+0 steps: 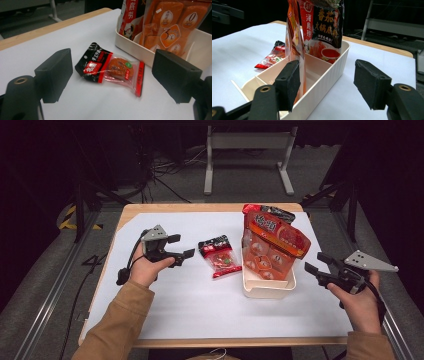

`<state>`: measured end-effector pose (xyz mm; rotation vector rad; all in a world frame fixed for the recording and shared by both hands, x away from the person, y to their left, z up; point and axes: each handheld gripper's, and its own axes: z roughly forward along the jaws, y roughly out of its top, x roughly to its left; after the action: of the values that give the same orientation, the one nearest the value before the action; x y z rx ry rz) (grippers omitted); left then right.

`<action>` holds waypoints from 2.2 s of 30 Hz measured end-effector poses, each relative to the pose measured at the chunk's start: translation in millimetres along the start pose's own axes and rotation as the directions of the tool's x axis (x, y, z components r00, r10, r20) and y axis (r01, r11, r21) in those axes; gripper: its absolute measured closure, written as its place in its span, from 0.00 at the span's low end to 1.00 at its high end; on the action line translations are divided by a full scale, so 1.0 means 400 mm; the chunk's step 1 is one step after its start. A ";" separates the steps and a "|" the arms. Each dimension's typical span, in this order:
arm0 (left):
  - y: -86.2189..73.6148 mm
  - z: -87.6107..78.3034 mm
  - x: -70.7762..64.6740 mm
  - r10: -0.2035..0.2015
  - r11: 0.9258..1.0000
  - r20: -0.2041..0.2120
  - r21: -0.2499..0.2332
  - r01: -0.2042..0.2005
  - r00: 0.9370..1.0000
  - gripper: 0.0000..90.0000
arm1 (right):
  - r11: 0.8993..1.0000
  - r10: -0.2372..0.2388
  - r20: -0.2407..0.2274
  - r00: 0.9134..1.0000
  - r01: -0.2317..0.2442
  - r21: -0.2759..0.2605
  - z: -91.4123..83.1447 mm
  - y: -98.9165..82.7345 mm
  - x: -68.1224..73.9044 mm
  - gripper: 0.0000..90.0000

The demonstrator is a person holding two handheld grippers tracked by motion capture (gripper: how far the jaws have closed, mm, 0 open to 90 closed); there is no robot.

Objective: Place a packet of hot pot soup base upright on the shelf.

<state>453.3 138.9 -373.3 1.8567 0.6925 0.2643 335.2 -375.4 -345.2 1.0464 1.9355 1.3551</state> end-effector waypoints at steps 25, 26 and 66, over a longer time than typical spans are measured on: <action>-0.006 0.156 0.056 -0.060 0.995 -0.073 0.078 0.066 0.995 0.18 | 1.000 0.007 -0.011 1.000 -0.007 0.020 0.010 -0.014 -0.022 0.44; -0.007 0.164 0.058 -0.067 0.994 -0.068 0.085 0.073 0.995 0.19 | 1.000 0.008 -0.011 1.000 -0.008 0.020 0.010 -0.014 -0.023 0.45; -0.058 0.297 0.099 -0.197 0.946 -0.100 0.243 0.216 0.975 0.41 | 0.999 0.035 -0.041 0.999 -0.034 0.015 0.028 -0.022 -0.037 0.43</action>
<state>535.4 74.7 -446.4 2.0026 1.0043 0.1117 349.7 -383.9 -357.2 1.0718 1.9681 1.3932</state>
